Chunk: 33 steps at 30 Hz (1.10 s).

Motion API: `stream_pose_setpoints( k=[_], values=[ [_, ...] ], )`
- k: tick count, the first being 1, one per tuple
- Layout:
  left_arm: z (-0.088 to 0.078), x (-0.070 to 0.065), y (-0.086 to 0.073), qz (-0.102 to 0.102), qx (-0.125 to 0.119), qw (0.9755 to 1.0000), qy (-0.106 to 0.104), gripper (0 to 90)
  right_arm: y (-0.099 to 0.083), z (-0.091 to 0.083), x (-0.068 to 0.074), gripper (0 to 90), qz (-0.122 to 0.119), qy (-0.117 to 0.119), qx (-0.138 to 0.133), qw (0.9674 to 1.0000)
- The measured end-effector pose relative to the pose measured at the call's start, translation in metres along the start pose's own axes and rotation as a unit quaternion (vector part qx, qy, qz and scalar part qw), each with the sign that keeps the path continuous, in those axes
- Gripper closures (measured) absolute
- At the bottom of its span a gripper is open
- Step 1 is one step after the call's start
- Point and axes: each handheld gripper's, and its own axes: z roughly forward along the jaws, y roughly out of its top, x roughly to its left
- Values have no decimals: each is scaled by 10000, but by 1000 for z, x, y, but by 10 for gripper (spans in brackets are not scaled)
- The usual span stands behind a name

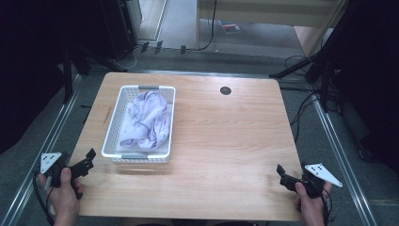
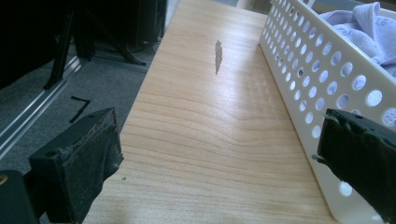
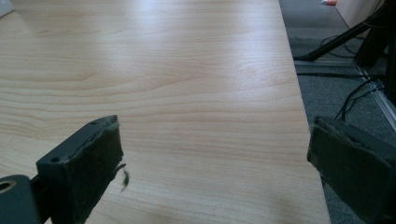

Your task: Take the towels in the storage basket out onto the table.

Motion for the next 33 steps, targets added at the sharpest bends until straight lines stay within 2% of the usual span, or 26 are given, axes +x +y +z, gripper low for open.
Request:
stream_pose_setpoints(
  k=[5, 7, 13, 14, 19, 23, 24, 26, 27, 28, 33],
  values=[
    [2, 0, 1, 67, 98, 9999, 63, 0, 0, 0, 0, 34, -11, -4, -12, 10000],
    [1, -1, 3, 95, 130, 9999, 23, 0, 0, 0, 0, 34, -33, -3, -10, 10000],
    [-3, -2, 11, 22, 187, 9998, -20, 0, 0, 0, 0, 34, -28, -6, -3, 10000],
    [-8, -6, 19, 89, 167, 9998, -88, 0, 0, 0, 0, 34, -28, -4, -4, 10000],
    [-19, -21, 41, 322, 220, 9988, -291, 0, 0, 0, 0, 34, -21, -11, -5, 10000],
    [-18, -32, 53, 407, 342, 9979, -374, 0, 0, 0, 0, 34, -27, -3, -6, 10000],
    [-16, -39, 60, 509, 428, 9967, -471, 0, 0, 0, 0, 34, -28, -8, -10, 10000],
    [-12, -48, 66, 618, 525, 9954, -515, 0, 0, 0, 0, 34, -27, -5, -7, 10000],
    [-12, -48, 66, 618, 525, 9954, -515, 0, 0, 0, 0, 34, -27, -5, -7, 10000],
    [-9, -56, 72, 698, 605, 9939, -605, 0, 0, 0, 0, 34, -27, -8, -7, 10000],
    [2, -82, 85, 1015, 820, 9883, -794, 0, 0, 0, 0, 34, -26, -8, -10, 10000]
  ],
)
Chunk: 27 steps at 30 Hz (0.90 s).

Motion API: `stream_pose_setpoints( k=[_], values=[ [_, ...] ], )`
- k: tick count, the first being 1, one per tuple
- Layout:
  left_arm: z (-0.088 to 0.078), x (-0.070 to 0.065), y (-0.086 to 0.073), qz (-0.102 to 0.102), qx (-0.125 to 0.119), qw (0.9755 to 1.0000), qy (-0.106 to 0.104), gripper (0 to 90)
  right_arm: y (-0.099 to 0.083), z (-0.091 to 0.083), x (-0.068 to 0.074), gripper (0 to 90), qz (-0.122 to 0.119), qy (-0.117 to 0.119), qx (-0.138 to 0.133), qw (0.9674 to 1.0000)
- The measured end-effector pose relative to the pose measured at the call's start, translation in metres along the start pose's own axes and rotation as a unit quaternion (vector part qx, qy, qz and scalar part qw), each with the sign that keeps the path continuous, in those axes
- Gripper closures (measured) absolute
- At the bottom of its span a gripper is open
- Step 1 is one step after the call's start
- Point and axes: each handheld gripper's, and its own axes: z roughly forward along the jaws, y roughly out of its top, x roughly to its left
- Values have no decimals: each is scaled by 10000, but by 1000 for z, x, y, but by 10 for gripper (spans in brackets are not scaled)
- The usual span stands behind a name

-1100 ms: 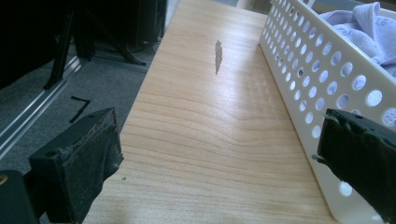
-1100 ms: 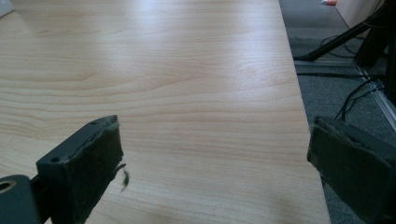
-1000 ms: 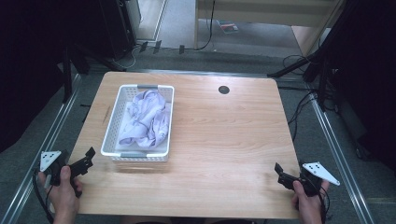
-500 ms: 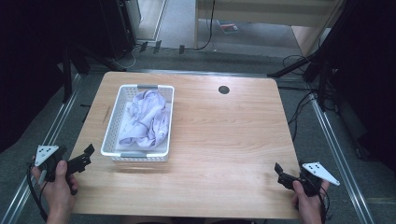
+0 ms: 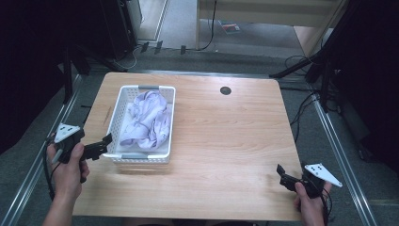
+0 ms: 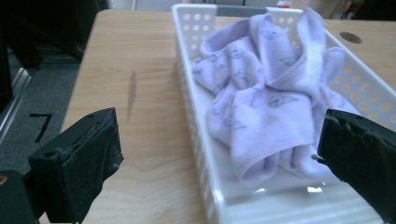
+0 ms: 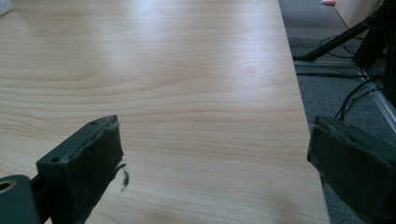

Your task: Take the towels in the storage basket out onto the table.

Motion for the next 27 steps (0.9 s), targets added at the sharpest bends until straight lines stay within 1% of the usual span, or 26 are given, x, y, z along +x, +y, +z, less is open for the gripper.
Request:
stream_pose_setpoints(
  k=[3, 5, 7, 9, 10, 11, 12, 13, 15, 17, 18, 19, 20, 22, 23, 24, 25, 26, 27],
  values=[
    [11, -11, 11, 169, 185, 9995, -179, 0, 0, 0, 0, 34, 1, 0, 0, 10000],
    [19, -19, 18, 316, 321, 9987, -223, 0, 0, 0, 0, 34, -7, 8, -3, 10000],
    [28, -26, 23, 360, 450, 9978, -321, 0, 0, 0, 0, 34, -7, 15, -4, 10000],
    [35, -30, 28, 399, 574, 9970, -332, 0, 0, 0, 0, 34, -7, 28, -2, 10000],
    [39, -33, 31, 338, 605, 9965, -459, 0, 0, 0, 0, 34, -5, 33, 0, 10000],
    [41, -35, 33, 327, 630, 9962, -502, 0, 0, 0, 0, 34, -2, 36, 10, 10000],
    [41, -35, 33, 327, 630, 9962, -502, 0, 0, 0, 0, 34, -2, 36, 10, 10000],
    [48, -41, 37, 377, 703, 9957, -468, 0, 0, 0, 0, 34, 16, 40, 21, 10000],
    [55, -44, 39, 396, 801, 9948, -498, 0, 0, 0, 0, 34, 18, 46, 21, 10000],
    [63, -47, 41, 430, 917, 9938, -460, 0, 0, 0, 0, 34, 11, 50, 21, 10000],
    [68, -48, 42, 425, 984, 9930, -488, 0, 0, 0, 0, 34, 10, 50, 17, 10000],
    [72, -50, 43, 446, 1019, 9926, -477, 0, 0, 0, -1, 34, 1, 56, 11, 10000],
    [72, -50, 43, 446, 1019, 9926, -477, 0, 0, 0, -1, 34, 1, 56, 11, 10000],
    [79, -56, 47, 428, 1082, 9917, -542, 0, 0, 0, 0, 34, 9, 60, 15, 10000],
    [82, -58, 48, 441, 1117, 9913, -538, 0, 0, 0, 0, 34, 0, 63, 9, 10000],
    [82, -58, 48, 441, 1117, 9913, -538, 0, 0, 0, 0, 34, 0, 63, 9, 10000],
    [88, -61, 50, 515, 1216, 9899, -511, 0, 0, 0, 0, 34, 10, 67, 15, 10000],
    [88, -61, 50, 515, 1216, 9899, -511, 0, 0, 0, 0, 34, 10, 67, 15, 10000],
    [96, -64, 52, 495, 1296, 9894, -426, 0, 0, 0, -1, 34, 0, 72, 6, 10000]
  ],
)
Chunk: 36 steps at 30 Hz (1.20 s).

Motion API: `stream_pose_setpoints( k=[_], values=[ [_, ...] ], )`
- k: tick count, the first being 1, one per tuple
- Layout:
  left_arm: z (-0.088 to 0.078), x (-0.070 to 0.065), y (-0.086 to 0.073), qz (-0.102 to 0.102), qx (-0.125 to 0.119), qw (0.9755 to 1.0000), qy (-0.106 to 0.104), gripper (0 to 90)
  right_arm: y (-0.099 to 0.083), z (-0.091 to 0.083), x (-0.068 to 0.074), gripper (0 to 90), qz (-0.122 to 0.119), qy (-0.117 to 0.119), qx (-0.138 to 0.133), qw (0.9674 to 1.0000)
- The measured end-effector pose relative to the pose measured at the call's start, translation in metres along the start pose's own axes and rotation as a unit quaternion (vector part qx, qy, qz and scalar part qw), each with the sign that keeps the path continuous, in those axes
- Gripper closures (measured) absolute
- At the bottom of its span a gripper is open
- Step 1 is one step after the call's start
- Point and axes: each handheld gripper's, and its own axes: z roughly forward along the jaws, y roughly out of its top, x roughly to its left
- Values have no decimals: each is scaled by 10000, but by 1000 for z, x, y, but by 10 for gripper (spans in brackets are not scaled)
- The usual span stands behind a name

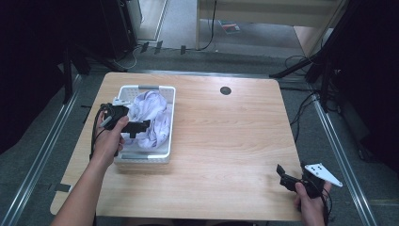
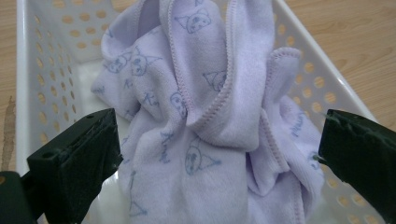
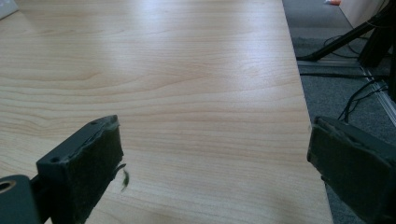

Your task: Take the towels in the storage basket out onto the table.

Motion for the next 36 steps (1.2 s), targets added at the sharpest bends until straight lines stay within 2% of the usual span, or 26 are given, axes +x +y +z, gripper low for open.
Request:
stream_pose_setpoints(
  k=[3, 4, 8, 11, 12, 15, 16, 21, 22, 23, 24, 25, 26, 31, 33, 34, 36],
  values=[
    [5, 1, 3, 4, 126, 9999, 80, 0, 0, 0, 0, 34, 3, -3, -2, 10000],
    [12, 2, 4, -57, 215, 9996, 175, 0, 0, 0, 0, 34, 3, -2, -3, 10000],
    [27, 3, 4, -93, 353, 9991, 192, 0, 0, 0, 0, 34, 1, 7, -4, 10000],
    [35, 1, 3, -26, 441, 9987, 241, 0, 0, 0, 0, 34, 13, 11, 4, 10000],
    [38, -2, 5, -93, 494, 9984, 260, 0, 0, 0, 0, 34, 9, 11, 3, 10000],
    [41, -5, 6, -75, 544, 9984, 135, 0, 0, 0, 0, 34, 2, 14, -3, 10000],
    [45, -8, 8, -66, 600, 9982, 5, 0, 0, 0, 0, 34, -1, 12, -3, 10000],
    [56, -13, 9, -40, 823, 9965, -120, 0, 0, 0, 0, 34, 0, 9, -4, 10000],
    [63, -15, 8, -15, 1066, 9943, -51, 0, 0, 0, 0, 34, -3, 15, -6, 10000],
    [63, -15, 8, -15, 1066, 9943, -51, 0, 0, 0, 0, 34, -3, 15, -6, 10000],
    [71, -16, 7, 13, 1451, 9891, 254, 0, 0, 0, 0, 34, -3, 17, -5, 10000],
    [76, -17, 6, 34, 1587, 9866, 384, 0, 0, 0, 0, 34, -5, 18, -8, 10000],
    [78, -17, 5, 37, 1649, 9854, 413, 0, 0, 0, 0, 34, 2, 15, -5, 10000],
    [86, -20, 1, 158, 1741, 9833, 499, 0, 0, 0, 0, 34, -7, 29, -5, 10000],
    [87, -19, 1, 151, 1763, 9833, 430, 0, 0, 0, 0, 34, -7, 30, -4, 10000],
    [90, -16, -1, 38, 1752, 9841, 293, 0, 0, 0, 0, 34, -7, 26, -5, 10000],
    [90, -13, -1, -8, 1752, 9843, 218, 0, 0, 0, 0, 34, -13, 18, -5, 10000]
  ],
)
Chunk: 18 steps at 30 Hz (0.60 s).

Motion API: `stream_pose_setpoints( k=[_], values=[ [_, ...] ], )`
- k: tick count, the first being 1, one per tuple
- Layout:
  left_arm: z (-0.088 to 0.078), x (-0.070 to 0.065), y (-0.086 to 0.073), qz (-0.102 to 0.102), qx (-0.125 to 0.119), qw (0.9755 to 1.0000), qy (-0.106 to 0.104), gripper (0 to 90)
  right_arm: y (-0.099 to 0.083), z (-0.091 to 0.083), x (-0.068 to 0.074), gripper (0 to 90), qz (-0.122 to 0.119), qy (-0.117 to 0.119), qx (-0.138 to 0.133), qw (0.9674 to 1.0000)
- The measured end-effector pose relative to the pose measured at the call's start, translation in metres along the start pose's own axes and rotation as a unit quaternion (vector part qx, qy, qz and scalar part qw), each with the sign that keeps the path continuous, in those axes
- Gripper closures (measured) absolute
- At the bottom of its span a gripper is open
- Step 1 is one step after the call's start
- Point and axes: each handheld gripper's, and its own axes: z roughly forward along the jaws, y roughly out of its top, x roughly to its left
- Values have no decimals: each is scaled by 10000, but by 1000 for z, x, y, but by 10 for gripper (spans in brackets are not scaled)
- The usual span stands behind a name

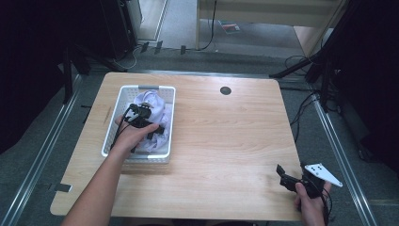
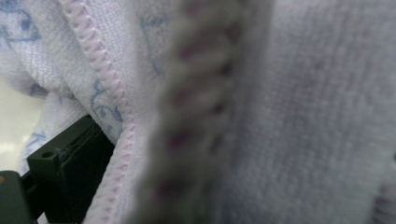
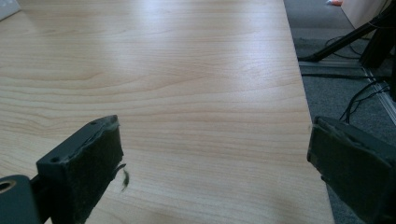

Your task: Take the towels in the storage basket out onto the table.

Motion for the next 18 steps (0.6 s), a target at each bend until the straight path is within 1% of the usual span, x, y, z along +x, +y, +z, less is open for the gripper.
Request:
stream_pose_setpoints(
  k=[1, 8, 9, 10, 13, 16, 17, 18],
  values=[
    [1, 1, 0, -40, -25, 10000, -29, 0, 0, 0, 0, 34, -2, 3, -3, 10000],
    [4, 1, -2, -58, -83, 9999, -80, 0, 0, 0, 0, 34, -22, -14, 8, 10000],
    [5, 1, -3, -4, -110, 9999, -57, 0, 0, 0, 0, 34, -26, -13, 11, 10000],
    [5, 1, -3, 46, -113, 9999, -94, 0, 0, 0, 0, 34, -30, -15, 10, 10000],
    [5, 1, -4, 55, -161, 9998, -74, 0, 0, 0, 1, 35, -38, -19, 14, 10000],
    [5, 1, -4, 58, -114, 9999, -56, 0, 0, 0, 1, 36, -37, -18, 19, 10000],
    [5, 1, -3, 69, -106, 9999, -71, 3, 0, 0, 1, 36, -39, -21, 23, 10000],
    [4, 1, -3, 124, -141, 9998, -82, 25, 0, 0, 1, 36, -38, -20, 23, 10000]
  ],
)
